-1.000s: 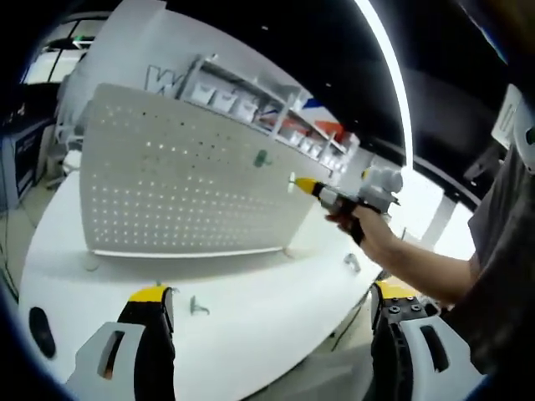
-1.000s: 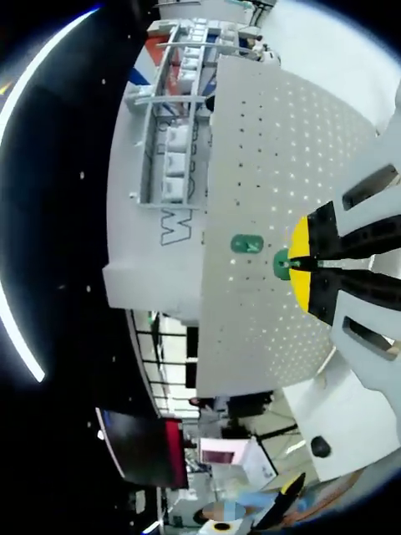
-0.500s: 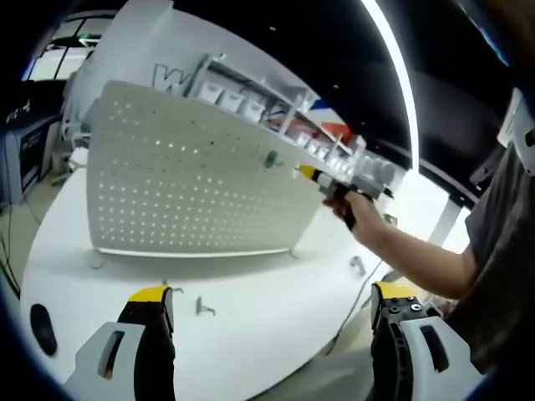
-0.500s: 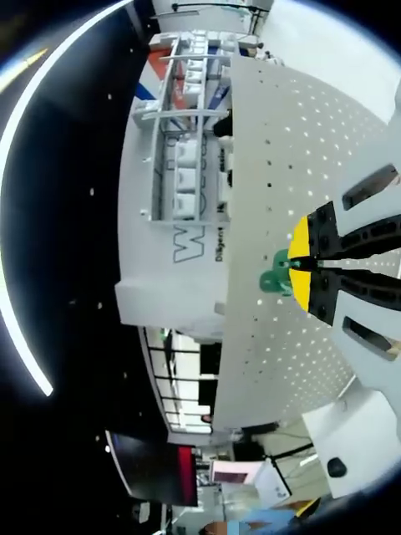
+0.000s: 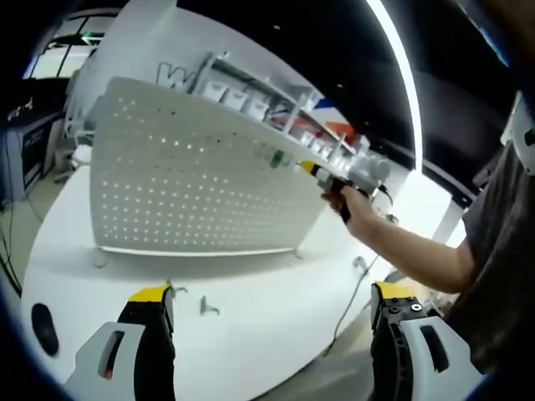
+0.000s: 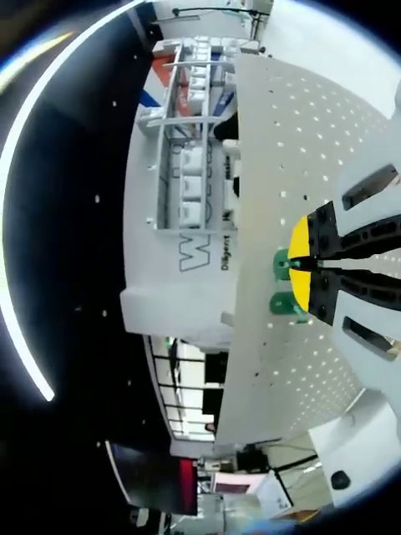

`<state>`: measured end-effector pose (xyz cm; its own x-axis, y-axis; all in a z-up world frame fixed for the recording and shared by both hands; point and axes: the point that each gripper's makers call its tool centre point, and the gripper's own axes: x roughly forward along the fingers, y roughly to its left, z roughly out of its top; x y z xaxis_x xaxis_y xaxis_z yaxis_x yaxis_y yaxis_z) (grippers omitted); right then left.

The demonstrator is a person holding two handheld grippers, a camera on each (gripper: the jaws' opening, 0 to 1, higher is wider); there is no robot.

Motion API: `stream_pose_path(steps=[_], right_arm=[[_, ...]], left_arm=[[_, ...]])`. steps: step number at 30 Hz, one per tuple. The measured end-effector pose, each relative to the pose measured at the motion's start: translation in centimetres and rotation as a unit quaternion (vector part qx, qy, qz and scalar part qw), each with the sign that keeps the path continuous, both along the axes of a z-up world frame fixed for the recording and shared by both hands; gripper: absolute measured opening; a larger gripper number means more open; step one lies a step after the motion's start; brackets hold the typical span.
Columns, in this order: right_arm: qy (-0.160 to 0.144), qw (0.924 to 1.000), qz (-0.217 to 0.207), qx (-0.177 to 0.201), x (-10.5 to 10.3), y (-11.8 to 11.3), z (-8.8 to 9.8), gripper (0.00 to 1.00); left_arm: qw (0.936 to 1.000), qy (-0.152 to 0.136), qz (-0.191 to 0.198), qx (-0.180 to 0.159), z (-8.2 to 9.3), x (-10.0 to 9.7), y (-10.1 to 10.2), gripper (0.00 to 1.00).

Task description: Insert the hook assembly into the mounting plate slot until the hook locks in place.

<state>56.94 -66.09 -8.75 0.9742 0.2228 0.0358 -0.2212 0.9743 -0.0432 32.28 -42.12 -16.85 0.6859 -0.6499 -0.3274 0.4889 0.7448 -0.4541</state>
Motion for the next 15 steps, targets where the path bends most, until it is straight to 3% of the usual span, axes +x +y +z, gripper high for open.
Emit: stream_pose_path(steps=[15], right_arm=[[-0.035,0.9991,-0.024,0.002,1.2,-0.6,0.7,0.0]], left_arm=[[0.9999,0.008,0.008,0.0,-0.5,0.1,0.4,1.0]])
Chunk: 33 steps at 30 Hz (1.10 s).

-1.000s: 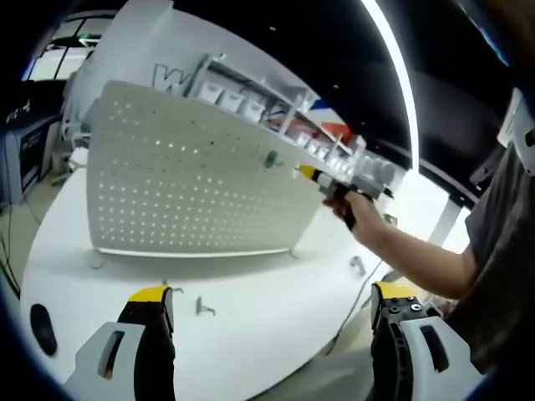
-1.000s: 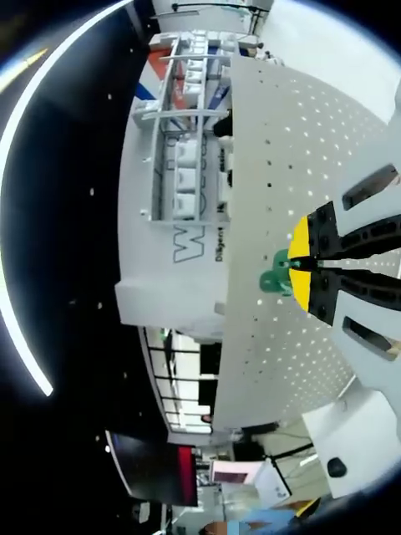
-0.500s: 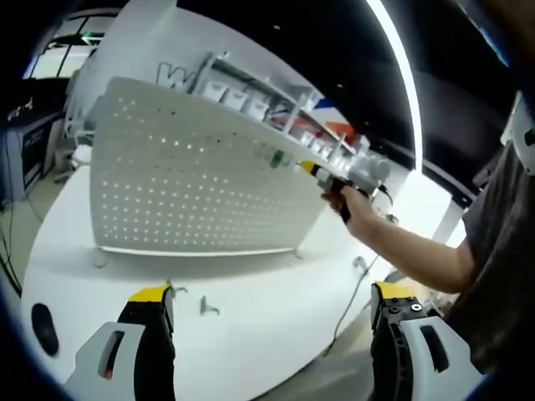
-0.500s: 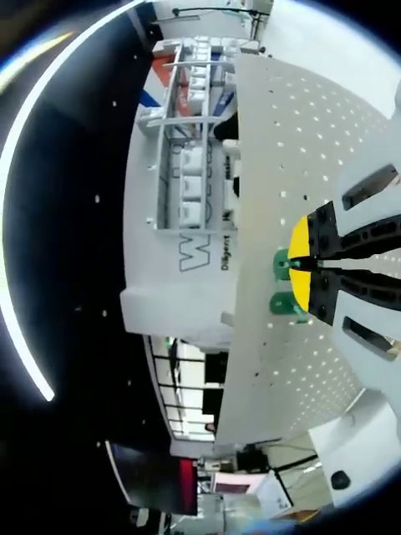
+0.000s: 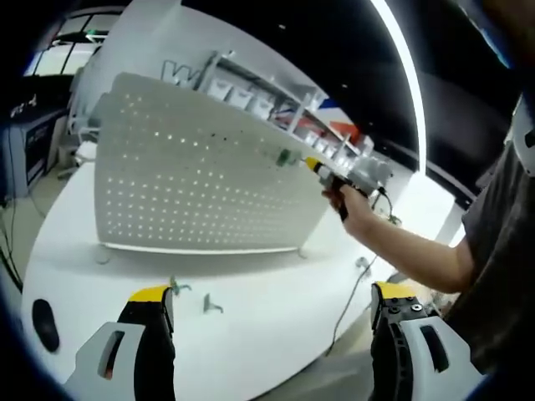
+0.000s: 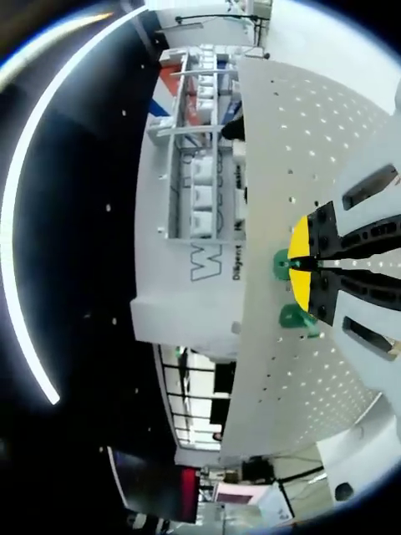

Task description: Insert the hook assembly into the mounting plate slot until the hook locks in place.

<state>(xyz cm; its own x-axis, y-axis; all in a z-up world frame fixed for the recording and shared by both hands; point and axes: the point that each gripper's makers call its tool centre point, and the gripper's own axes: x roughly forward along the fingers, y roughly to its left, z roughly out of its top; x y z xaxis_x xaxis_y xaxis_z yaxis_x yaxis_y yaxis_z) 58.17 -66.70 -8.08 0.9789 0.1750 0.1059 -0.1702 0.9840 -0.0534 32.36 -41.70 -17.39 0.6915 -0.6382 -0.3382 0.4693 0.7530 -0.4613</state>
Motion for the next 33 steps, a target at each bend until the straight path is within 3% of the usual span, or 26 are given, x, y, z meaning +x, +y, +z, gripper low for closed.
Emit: stream_pose_path(steps=[11,21,22,24,28,33], right_arm=[[-0.013,0.9998,-0.01,-0.014,0.6,-0.3,-0.6,0.0],[-0.044,0.9984,-0.027,-0.023,0.8,-0.3,-1.4,0.0],[-0.058,0.998,-0.025,0.012,0.8,-0.3,-1.1,0.0],[-0.054,0.998,-0.03,-0.012,0.8,-0.3,-1.3,0.0],[-0.052,0.9981,-0.033,-0.001,1.0,-0.3,-1.4,0.0],[-0.043,0.9981,-0.04,-0.018,1.1,-0.1,-1.7,0.0]], left_arm=[[1.0,0.003,0.003,0.001,-0.2,0.3,0.3,1.0],[1.0,0.007,0.003,0.001,-0.3,0.6,0.4,1.0],[1.0,0.007,0.004,0.001,-0.3,0.6,0.5,1.0],[0.9999,0.009,0.006,0.003,-0.4,0.7,0.7,1.0],[0.9999,0.012,0.008,0.004,-0.6,0.7,0.8,1.0],[0.9999,0.013,0.007,0.004,-0.7,0.7,0.6,1.0]])
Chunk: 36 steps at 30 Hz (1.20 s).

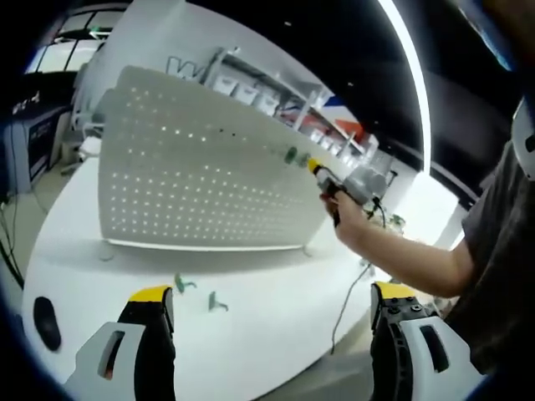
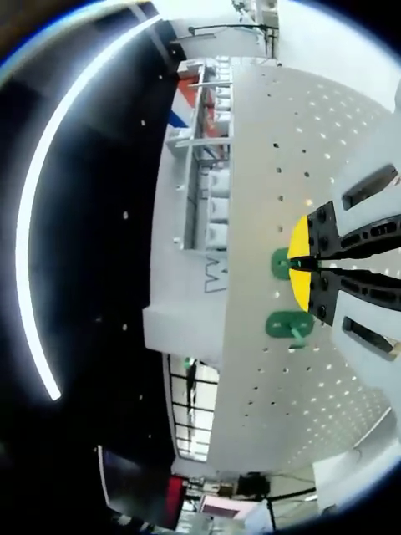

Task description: Insert the hook assembly into the mounting plate slot until the hook locks in place.

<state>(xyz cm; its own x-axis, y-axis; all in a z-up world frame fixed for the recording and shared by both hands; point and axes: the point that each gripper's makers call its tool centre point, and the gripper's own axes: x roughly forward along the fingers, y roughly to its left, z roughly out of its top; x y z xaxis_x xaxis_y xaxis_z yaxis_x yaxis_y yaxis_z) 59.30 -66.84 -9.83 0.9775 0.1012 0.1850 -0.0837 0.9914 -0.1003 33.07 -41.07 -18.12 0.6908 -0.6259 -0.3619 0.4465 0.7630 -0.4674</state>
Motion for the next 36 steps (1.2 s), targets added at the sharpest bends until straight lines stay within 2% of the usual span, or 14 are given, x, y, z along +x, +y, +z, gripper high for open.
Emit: stream_pose_path(steps=[7,8,9,11,13,18,21,28,36], right_arm=[[0.01,0.9999,-0.001,-0.012,0.0,0.0,0.0,0.0],[0.021,0.9998,0.001,-0.005,0.0,0.0,-0.1,0.0],[0.043,0.999,0.002,-0.016,0.1,0.0,-0.1,0.01],[0.057,0.9983,0.01,-0.013,0.4,0.0,-0.1,0.01],[0.06,0.9979,0.021,0.001,0.6,0.1,0.2,0.01],[0.078,0.9965,0.028,-0.004,0.9,-0.1,0.4,0.06],[0.079,0.9964,0.033,-0.002,0.8,-0.1,1.0,0.07],[0.058,0.9971,0.048,-0.007,-0.5,0.7,3.8,0.11],[0.068,0.995,0.071,-0.019,-2.4,1.7,4.9,0.14]], left_arm=[[1.0,-0.002,-0.001,-0.002,0.1,0.1,-0.1,1.0],[1.0,-0.003,-0.001,-0.002,0.1,0.0,-0.1,1.0],[1.0,-0.003,-0.001,-0.002,0.2,0.0,-0.1,1.0],[1.0,-0.003,-0.001,-0.003,0.2,0.0,0.0,1.0],[1.0,-0.005,-0.004,-0.004,0.2,0.0,-0.1,1.0],[0.9998,-0.016,-0.002,-0.011,0.8,-0.2,0.0,0.99],[0.9998,-0.017,-0.003,-0.012,0.8,-0.6,0.1,0.99],[0.9998,-0.018,0.004,-0.011,0.6,-1.5,1.0,0.99],[0.9994,-0.031,0.014,-0.012,1.1,-2.2,1.7,0.99]])
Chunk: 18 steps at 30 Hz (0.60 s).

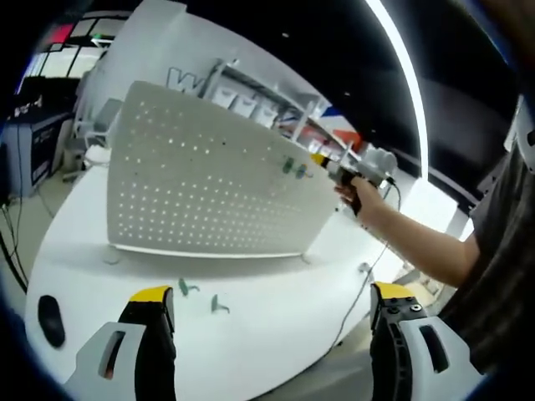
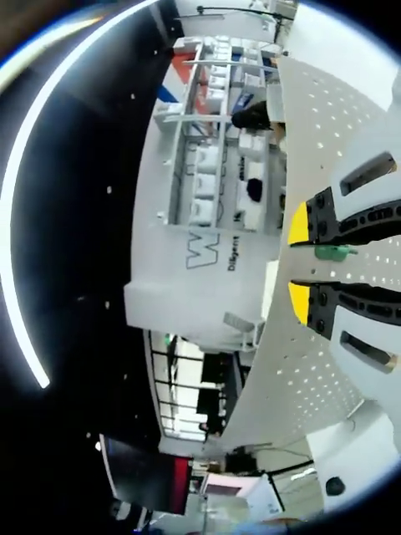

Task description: Insert the hook assembly into the mounting plate slot until the hook locks in place.

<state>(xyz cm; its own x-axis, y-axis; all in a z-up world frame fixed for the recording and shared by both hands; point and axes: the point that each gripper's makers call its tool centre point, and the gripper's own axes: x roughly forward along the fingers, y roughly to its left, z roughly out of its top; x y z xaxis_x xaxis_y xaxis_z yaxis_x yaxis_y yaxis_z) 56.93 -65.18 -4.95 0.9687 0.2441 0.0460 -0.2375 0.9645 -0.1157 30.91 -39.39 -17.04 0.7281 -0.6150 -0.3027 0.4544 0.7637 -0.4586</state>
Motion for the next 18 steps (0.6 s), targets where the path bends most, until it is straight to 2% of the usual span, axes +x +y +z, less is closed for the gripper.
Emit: stream_pose_path(steps=[5,11,14,18], right_arm=[[0.008,0.9999,0.012,-0.006,-1.9,0.6,-0.3,0.14],[0.036,0.9987,0.036,0.0,-4.9,1.4,-1.7,0.16],[0.049,0.9978,0.045,0.0,-6.0,1.9,-2.6,0.19],[0.081,0.9951,0.056,0.003,-7.3,2.6,-4.4,0.24]], left_arm=[[1.0,-0.003,0.003,0.001,0.1,-0.5,0.3,0.99],[1.0,-0.006,0.004,0.001,0.2,-1.0,0.5,0.98],[1.0,-0.007,0.006,0.003,0.1,-1.2,0.6,0.99],[0.9999,-0.009,0.004,0.007,0.3,-1.3,0.7,0.98]])
